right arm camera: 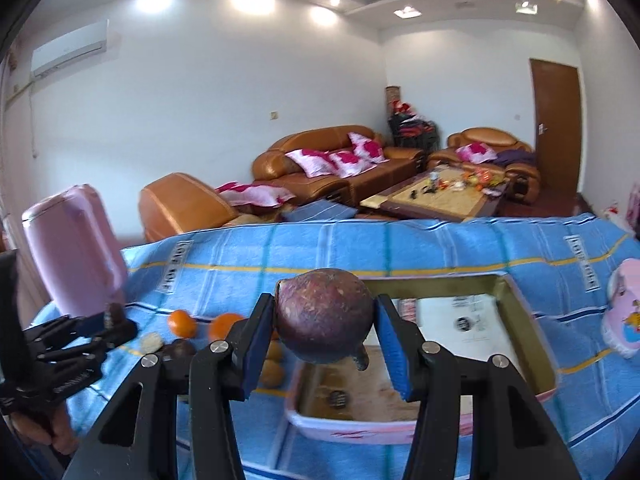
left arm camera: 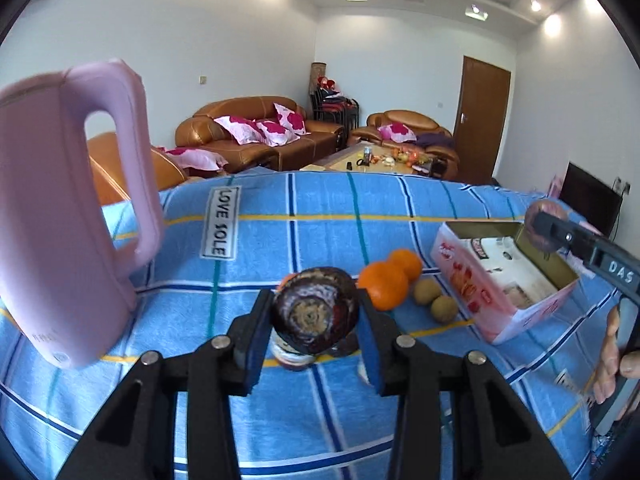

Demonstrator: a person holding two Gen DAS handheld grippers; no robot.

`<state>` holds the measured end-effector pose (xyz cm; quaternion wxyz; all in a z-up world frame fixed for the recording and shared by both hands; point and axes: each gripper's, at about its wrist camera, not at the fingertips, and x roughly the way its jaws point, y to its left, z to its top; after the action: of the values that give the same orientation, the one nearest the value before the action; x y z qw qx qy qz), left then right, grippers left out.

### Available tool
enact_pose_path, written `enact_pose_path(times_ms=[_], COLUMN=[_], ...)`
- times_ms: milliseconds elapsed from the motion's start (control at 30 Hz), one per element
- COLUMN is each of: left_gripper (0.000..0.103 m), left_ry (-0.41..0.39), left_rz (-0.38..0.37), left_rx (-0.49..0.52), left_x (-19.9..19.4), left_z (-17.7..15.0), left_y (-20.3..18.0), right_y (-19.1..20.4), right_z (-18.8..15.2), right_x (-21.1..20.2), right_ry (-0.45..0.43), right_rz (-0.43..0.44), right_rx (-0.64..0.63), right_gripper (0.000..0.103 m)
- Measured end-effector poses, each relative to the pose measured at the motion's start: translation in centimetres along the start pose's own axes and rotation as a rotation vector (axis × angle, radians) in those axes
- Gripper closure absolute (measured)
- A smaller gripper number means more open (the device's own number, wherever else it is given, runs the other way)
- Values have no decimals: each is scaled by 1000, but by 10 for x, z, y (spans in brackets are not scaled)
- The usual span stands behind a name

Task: Organize fruits
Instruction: 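Lift the purple fruit with the right tool while the left tool carries the chocolate cake toward the tin, then open the right tool over the pink tin while the left tool releases the chocolate cake inside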

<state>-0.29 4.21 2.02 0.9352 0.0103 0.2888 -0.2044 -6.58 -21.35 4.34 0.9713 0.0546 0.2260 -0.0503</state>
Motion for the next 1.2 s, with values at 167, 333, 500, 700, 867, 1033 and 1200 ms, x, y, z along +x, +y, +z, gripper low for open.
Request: enact_pose_path(times_ms=[167,333,500,700,867,1033,1200], left_gripper=[61,61,61,61,61,61,59], left_ry=[12,49,61,105,123,112,130], left_rz=[-11,-87,-110,-112,-108,-74,-95], left_rx=[40,22,106,108,107,168,145], left_x=[3,14,35,65,78,83,84], left_z=[-5,4,14,20,18,12,11], left_y=[-30,-65,-126,-169,-189,-199,-193], right_y=[-45,-81,-90,-95,-106,-105,-109], right_z=[-5,-8,-11,-17,-20,-21,-23], right_x=[2,6,18,30,36,39,43], right_ry=[16,47,115,187,228,240,254], right_rz=[-92,-127,-111,-93,-93,-114,-93], right_rx=[16,42,23,20,63,64,103], right_gripper=[51,51,51,51,50,50,50])
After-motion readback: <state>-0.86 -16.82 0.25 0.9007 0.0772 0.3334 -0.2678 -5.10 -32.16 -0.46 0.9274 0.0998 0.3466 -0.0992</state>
